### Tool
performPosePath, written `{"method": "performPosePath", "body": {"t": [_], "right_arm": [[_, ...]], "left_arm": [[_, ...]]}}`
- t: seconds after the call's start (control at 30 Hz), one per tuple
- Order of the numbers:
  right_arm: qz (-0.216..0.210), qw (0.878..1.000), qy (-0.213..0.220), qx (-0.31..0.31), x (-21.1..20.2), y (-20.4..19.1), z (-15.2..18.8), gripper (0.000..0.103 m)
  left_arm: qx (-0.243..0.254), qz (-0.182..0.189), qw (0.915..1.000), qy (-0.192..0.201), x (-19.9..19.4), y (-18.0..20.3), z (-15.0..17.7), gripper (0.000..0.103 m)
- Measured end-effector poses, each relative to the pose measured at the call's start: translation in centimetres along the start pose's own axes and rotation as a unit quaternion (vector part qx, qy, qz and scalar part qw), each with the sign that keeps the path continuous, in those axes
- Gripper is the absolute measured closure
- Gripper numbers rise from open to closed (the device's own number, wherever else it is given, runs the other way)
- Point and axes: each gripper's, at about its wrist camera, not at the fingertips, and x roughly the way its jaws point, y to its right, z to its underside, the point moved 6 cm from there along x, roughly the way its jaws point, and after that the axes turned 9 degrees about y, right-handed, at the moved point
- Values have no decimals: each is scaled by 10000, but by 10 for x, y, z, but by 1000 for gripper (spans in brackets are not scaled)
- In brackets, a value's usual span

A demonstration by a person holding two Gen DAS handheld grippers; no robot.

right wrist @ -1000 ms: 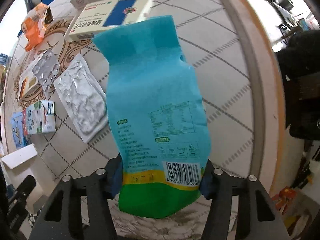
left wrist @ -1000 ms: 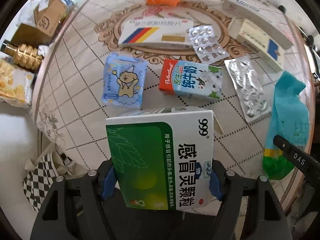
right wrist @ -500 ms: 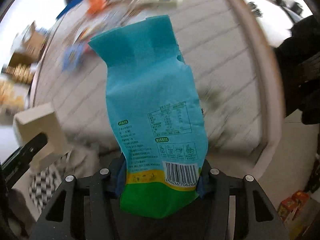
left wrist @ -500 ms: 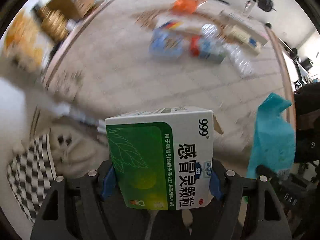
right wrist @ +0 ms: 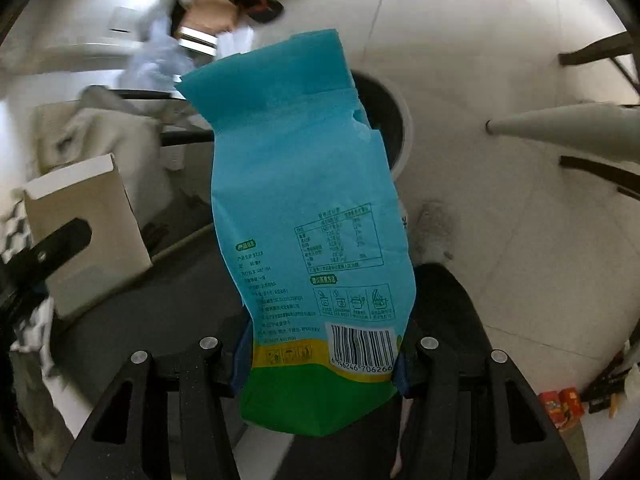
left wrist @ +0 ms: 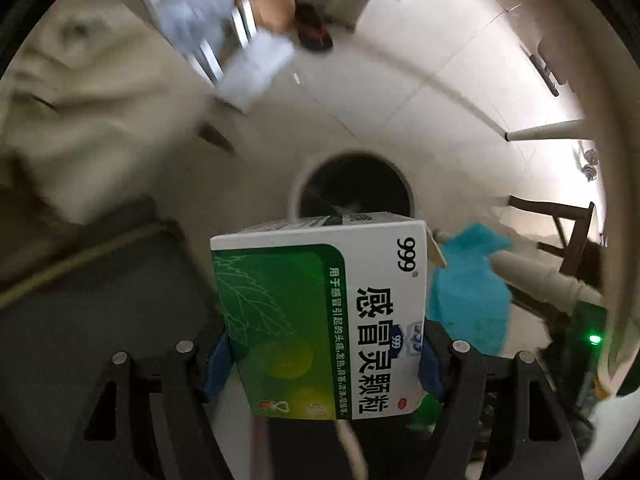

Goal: Collect trash
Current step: 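Carry both items to the trash bin and open both tools to drop them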

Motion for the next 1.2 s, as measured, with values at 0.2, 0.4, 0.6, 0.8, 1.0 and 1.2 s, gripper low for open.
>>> {"method": "performPosePath", "body": {"t": [0.2,0.4,0.6,0.8,1.0,1.2], "right_arm": [[-135,9987,-153,464,111,36,-56,46],[-191,9993,-79,325,164,49,-71,19],[24,9999,92,30,173,45,-85,0],[803,9936,600,-525,134,52,-82,0],[1270,9853,862,-751,87,46,-76,0],[1327,9828,1060,-720,28,39,-61,0]], "left_arm": [[-63,609,9955,-722,139,5,-27,31],[266,429,9961,-726,191,2,-51,5],[374,-13,9989,-286,165,-13,-47,5],[681,-952,9924,370,121,-36,-29,5],[729,-1217,9889,448,87,-36,-8,5],[801,-1175,9884,537,45,-15,8,5]]}}
